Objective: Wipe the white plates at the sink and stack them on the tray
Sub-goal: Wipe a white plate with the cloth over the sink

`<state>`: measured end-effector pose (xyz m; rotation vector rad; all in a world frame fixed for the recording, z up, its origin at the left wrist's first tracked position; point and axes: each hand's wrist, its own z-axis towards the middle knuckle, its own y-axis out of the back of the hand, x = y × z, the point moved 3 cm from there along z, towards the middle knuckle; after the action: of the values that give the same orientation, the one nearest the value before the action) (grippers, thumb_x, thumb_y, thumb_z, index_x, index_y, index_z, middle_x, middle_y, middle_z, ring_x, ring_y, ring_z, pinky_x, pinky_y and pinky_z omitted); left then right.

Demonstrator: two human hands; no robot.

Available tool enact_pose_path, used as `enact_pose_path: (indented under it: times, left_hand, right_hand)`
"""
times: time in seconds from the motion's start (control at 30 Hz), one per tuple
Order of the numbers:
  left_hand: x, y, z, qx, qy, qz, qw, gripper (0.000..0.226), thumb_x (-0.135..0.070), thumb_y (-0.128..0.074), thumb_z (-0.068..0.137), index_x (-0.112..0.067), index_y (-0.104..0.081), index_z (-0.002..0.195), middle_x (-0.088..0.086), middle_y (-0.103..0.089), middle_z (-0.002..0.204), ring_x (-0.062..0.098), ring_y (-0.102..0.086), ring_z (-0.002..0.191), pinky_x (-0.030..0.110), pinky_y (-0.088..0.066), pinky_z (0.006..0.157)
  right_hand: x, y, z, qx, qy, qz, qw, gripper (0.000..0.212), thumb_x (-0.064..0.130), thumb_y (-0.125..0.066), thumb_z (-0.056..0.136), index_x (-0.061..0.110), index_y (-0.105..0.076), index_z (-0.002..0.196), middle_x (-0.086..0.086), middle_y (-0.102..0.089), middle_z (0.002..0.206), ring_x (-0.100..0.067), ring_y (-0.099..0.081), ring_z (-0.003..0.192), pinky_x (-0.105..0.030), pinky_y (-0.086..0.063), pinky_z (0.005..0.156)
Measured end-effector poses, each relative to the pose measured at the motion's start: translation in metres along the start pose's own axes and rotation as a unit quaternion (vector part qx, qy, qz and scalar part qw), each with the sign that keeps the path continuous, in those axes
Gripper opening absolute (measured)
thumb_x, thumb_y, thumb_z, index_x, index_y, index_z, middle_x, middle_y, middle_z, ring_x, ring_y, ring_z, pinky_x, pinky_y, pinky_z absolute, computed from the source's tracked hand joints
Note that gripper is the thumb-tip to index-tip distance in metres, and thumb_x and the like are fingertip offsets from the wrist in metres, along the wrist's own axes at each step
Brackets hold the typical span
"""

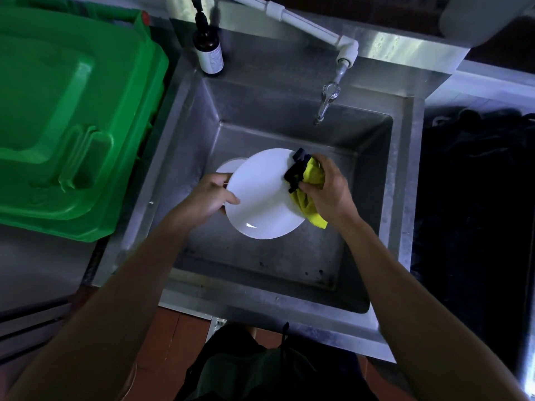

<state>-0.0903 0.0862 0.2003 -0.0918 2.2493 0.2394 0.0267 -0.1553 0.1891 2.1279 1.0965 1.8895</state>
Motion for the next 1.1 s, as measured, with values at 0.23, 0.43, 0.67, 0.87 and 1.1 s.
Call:
enact_pose_path:
  times: [0.23,0.43,0.67,0.87,1.1]
  left_hand:
    - [-0.024,-0.007,0.009,0.031,-0.039,0.171,0.984,0.052,0.007,-0.066,0.078,-0.042,-0.076,0.093,-0.004,-0.076,0.102,0.023,-0.07,0.103,0.042,-0.059,0.082]
    - [-0.039,-0.029,0.005,0.025,-0.086,0.28,0.956,0.043,0.011,-0.05,0.075,-0.021,-0.076,0.088,0.008,-0.074,0.095,0.03,-0.067,0.104,0.044,-0.056,0.086]
    - [-0.035,-0.041,0.0,-0.041,-0.145,0.253,0.956,0.061,0.009,-0.042,0.079,-0.035,-0.079,0.1,-0.012,-0.07,0.076,0.01,-0.063,0.076,0.026,-0.044,0.06]
    - [-0.014,-0.046,-0.012,-0.212,-0.118,0.103,0.965,0.036,-0.004,-0.056,0.082,-0.027,-0.08,0.097,-0.017,-0.075,0.088,-0.003,-0.064,0.081,0.01,-0.043,0.067]
    - [0.027,-0.066,-0.022,-0.1,0.208,-0.419,0.878,0.057,-0.055,-0.059,0.094,-0.003,-0.059,0.117,0.015,-0.071,0.116,0.034,-0.072,0.103,0.048,-0.058,0.084]
  right_hand:
    - [0.02,-0.001,0.001,0.012,0.087,-0.079,0.993,0.046,0.015,-0.073,0.081,0.032,-0.054,0.12,0.008,-0.058,0.113,-0.016,-0.052,0.103,-0.034,-0.043,0.087]
    - [0.036,-0.009,-0.01,-0.008,0.186,-0.204,0.961,0.049,0.004,-0.066,0.076,0.026,-0.058,0.119,0.006,-0.06,0.115,-0.025,-0.051,0.104,-0.037,-0.039,0.086]
    - [0.039,-0.005,-0.027,-0.072,0.184,-0.239,0.951,0.056,-0.008,-0.057,0.068,0.018,-0.063,0.117,-0.004,-0.06,0.112,-0.033,-0.052,0.1,-0.045,-0.044,0.082]
    - [0.034,0.005,-0.034,-0.137,0.201,-0.241,0.94,0.049,-0.012,-0.058,0.07,0.01,-0.067,0.113,-0.011,-0.061,0.107,-0.035,-0.053,0.093,-0.051,-0.046,0.073]
    - [0.027,0.01,-0.036,-0.226,0.241,-0.217,0.919,0.04,-0.008,-0.059,0.075,0.008,-0.066,0.11,-0.012,-0.06,0.105,-0.032,-0.05,0.087,-0.048,-0.043,0.069]
